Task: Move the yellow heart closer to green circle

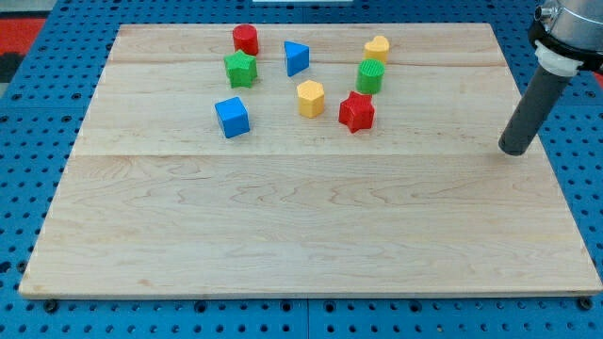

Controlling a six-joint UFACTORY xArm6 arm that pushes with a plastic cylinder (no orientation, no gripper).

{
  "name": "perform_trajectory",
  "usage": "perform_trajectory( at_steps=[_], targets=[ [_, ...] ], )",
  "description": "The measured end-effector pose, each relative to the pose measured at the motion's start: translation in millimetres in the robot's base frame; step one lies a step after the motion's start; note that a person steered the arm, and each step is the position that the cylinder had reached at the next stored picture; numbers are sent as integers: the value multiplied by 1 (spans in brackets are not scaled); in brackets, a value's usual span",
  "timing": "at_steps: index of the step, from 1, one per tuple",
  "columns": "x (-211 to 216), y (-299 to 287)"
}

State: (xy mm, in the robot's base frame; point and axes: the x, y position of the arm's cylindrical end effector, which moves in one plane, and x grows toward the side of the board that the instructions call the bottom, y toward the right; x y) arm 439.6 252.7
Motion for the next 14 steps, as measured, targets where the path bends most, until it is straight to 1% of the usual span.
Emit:
perform_trajectory(
  at_steps=[6, 7, 8, 9, 10, 11, 13, 14],
  targets=[
    [3, 5],
    [5, -9],
    [-3, -9],
    [-43, 1],
    [-80, -3],
    [-92, -19],
    [-96, -39],
    [-96, -39]
  ],
)
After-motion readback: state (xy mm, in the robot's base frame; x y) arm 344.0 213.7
